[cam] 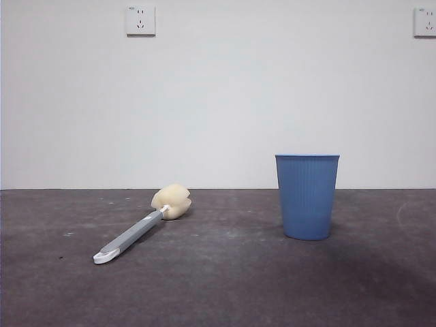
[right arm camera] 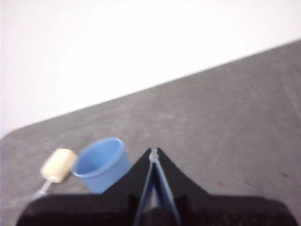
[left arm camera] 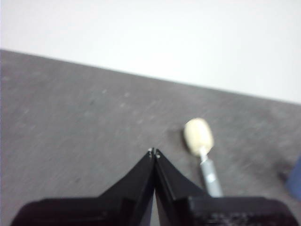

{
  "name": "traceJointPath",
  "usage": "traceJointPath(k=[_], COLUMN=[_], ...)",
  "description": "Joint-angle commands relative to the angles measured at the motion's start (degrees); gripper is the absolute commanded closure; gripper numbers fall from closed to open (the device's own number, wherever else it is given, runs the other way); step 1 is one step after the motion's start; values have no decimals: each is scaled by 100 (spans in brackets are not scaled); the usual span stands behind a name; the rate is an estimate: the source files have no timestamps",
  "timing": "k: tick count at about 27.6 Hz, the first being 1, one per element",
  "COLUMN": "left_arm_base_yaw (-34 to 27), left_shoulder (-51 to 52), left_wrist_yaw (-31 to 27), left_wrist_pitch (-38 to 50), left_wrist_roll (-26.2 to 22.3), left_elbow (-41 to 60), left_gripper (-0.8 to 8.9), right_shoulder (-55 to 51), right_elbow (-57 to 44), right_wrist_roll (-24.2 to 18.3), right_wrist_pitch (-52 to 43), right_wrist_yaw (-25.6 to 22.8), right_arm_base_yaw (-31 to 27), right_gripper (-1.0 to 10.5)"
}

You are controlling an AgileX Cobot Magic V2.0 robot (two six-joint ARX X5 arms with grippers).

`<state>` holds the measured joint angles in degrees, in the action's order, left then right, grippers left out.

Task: Pick up the cup brush,pick up the cup,insert the brush into the cup,clean the cup,put the cup brush back,put the cup back to the fixed position on the table

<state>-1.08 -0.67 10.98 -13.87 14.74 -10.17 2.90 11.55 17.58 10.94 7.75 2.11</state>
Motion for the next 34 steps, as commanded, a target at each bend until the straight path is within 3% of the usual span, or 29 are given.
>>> traceJointPath(k=[1,8,15,19,24,28,30,32,34], left_arm_base_yaw=[-2,-2,-2,0,4,4,4,2,2], left_shoulder=[-111,-752,-1729,-2197,-2634,-2745,-2745,-2745,-2747], left_wrist_yaw=[153,863,1978,2485,2691,2660,2662,2658,2524], left_wrist_pitch=[-103,-767,-1836,-2638,-3600,-3788,-3766,-3764,-3764], left_wrist_roll=[201,136,-752,-1325,-1974,-2057,-2057,-2055,-2033], left_elbow=[-229,-1086,-2184,-2677,-3051,-3075,-3075,-3075,-3075], left_gripper=[820,820,820,820,821,820,811,774,450], right_shoulder=[254,1222,2330,2774,3040,3106,3112,3112,3112], right_elbow=[334,1480,2691,3108,3305,3305,3307,3309,3309], right_wrist_roll=[98,-168,-1047,-1591,-2098,-2256,-2253,-2247,-2208], right_wrist_pitch=[70,1001,2868,3853,4640,4878,4868,4852,4848], right_wrist_yaw=[238,1075,2197,2461,2538,2529,2529,2516,2511], right_arm_base_yaw=[7,125,221,299,380,398,398,398,398], right_gripper=[958,958,958,958,958,956,913,798,466])
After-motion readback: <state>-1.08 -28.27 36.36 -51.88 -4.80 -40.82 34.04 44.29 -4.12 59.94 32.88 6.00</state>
